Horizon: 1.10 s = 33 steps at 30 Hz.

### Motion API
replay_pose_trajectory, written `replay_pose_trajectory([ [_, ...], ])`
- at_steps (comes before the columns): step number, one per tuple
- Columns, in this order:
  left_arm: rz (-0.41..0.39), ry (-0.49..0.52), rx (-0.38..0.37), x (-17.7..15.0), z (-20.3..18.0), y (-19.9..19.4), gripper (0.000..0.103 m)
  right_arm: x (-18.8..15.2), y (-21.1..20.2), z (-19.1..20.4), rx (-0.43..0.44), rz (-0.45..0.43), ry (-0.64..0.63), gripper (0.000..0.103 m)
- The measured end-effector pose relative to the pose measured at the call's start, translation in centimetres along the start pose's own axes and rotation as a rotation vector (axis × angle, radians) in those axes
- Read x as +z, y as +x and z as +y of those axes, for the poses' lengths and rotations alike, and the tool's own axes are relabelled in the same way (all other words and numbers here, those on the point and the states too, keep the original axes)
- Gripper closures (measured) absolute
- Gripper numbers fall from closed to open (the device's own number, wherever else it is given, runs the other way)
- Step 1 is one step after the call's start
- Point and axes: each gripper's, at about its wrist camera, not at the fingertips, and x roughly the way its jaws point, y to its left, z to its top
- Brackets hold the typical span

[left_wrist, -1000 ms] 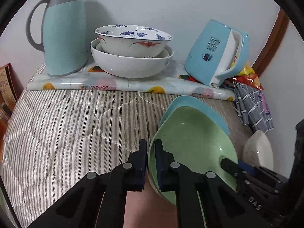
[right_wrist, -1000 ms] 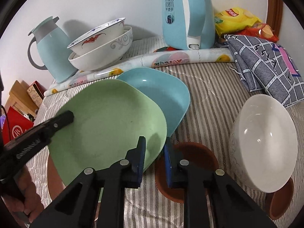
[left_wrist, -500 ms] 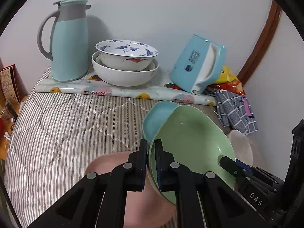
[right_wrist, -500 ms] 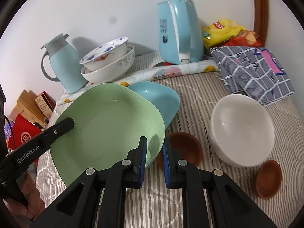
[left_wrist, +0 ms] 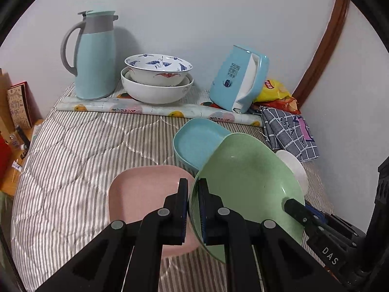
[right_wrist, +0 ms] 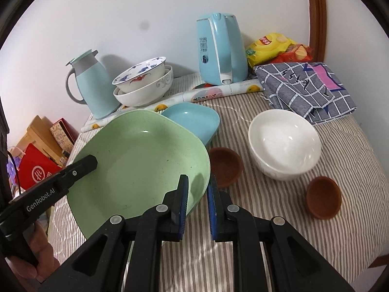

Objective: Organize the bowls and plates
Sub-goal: 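Carry the green plate with both grippers over the pink plate and lower it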

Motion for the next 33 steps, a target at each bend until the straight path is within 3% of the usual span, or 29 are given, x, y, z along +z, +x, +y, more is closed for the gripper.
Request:
replay_pose_trajectory([
  [18, -0.007, -0.035, 0.031, -3.4, 1.2, -3.1, 0.094, -3.3, -2.7, 1.2, 0.031, -0.018, -0.001, 0.088],
  [33, 0.04, -0.094, 0.089, -4.9, 5.5, -1.8, 0.094, -4.3, 0.5, 4.5, 0.062, 0.056, -0.055, 0.088],
])
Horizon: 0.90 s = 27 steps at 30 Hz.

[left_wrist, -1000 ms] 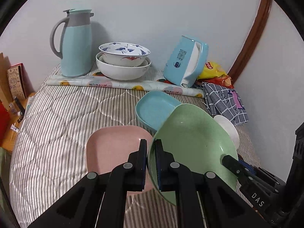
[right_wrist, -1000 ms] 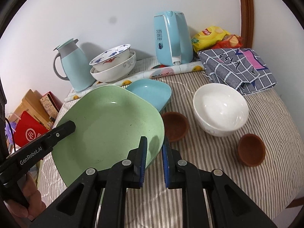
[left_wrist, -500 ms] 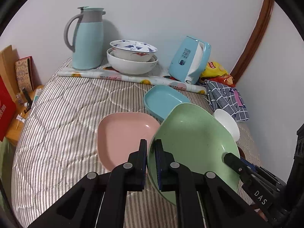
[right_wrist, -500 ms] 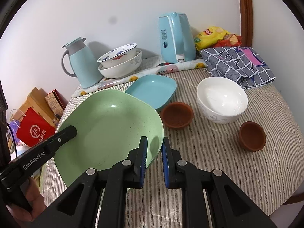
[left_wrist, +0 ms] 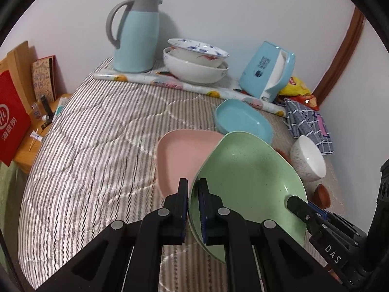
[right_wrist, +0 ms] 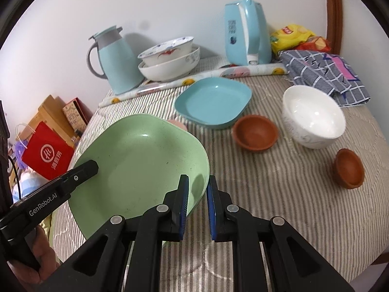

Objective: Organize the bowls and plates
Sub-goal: 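Carry the green plate with both grippers over the pink plate and lower it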

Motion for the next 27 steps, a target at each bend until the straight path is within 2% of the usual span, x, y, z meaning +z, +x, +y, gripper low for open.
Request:
replay_pose_trajectory([
  [7, 0.043, -0.036, 0.012, -0.5, 1.8, 2.0, 0.094, -0.4, 2.5, 0.7, 0.005, 0.052, -0.009, 0.088],
  [17, 0.06, -0.066, 0.04, 0.5, 4.0, 4.0, 0.094, 1.1, 5.6, 2.4, 0.015, 0.074, -0.039, 0.089],
  [27, 0.076, -0.04, 0.059, 1.5, 3.9, 6.2, 0.094, 2.6, 8.2, 2.9, -0.04, 0.09, -0.085, 0.09],
])
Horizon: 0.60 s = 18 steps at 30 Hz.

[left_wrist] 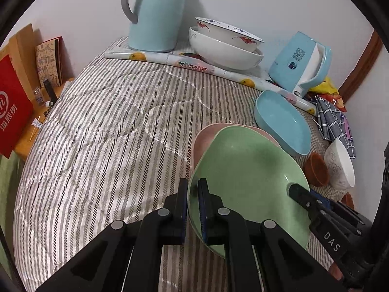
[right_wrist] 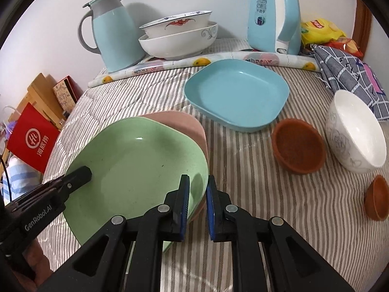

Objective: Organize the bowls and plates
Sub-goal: 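Carry the green plate with both grippers over the pink plate and lower it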

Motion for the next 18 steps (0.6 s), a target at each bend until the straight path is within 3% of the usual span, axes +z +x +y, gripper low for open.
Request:
replay_pose_trajectory([
  [18, -0.009, 0.013, -0.035, 0.7, 0.0, 1.3, 0.091, 2.3, 3.3, 0.5, -0.043, 0.009, -0.097, 0.089],
])
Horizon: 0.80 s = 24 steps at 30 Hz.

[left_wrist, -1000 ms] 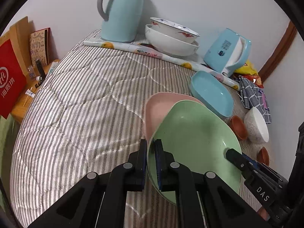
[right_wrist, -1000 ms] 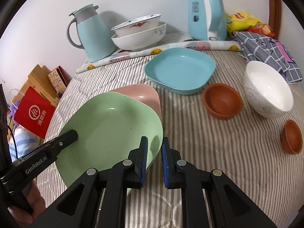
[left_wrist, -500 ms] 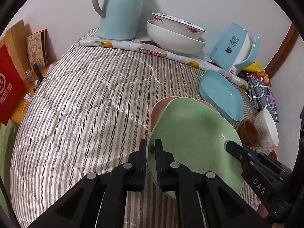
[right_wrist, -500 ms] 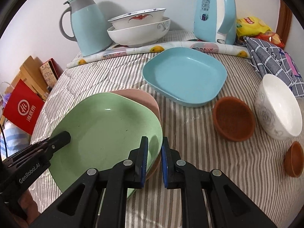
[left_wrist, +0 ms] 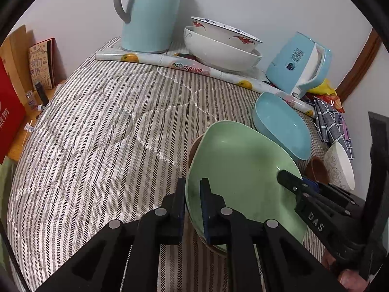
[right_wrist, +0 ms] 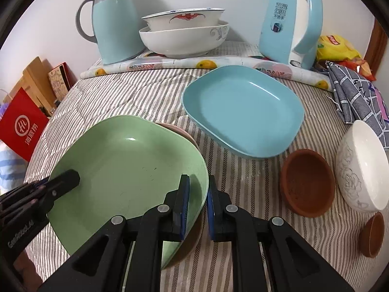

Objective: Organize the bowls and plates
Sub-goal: 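Carry the green plate with both grippers over the pink plate and lower it, then open both grippers to release the green plate onto the pink plate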

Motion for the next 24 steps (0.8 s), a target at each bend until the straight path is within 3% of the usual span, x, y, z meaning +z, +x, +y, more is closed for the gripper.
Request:
replay_pose_trajectory([
  [4, 0.014, 0.005, -0.008, 0.0, 0.1, -0.1, 0.088, 0.3, 0.1, 0.2, -0.007, -0.003, -0.007, 0.086],
  [6, 0.013, 0.009, -0.023, -0.1, 0.1, -0.4, 0.087, 0.4, -0.2, 0.3, 0.006, -0.008, -0.008, 0.076],
  [8, 0.005, 0.018, -0.023, -0.2, 0.0, -0.8, 0.081, 0.4, -0.9, 0.2, 0.015, -0.022, -0.004, 0.056],
  [16, -0.002, 0.04, 0.013, -1.3, -0.2, -2.2, 0.056, -0.7, -3.9, -0.3, 0.033, -0.069, 0.013, 0.048],
  [20, -0.012, 0.046, 0.02, -2.1, -0.3, -3.1, 0.054, -1.9, -5.2, -0.9, 0.039, -0.08, 0.036, 0.041],
  [24, -0.003, 0.056, 0.03, -3.0, -0.8, -3.3, 0.054, -3.4, -6.4, -1.7, 0.05, -0.085, 0.064, 0.041],
])
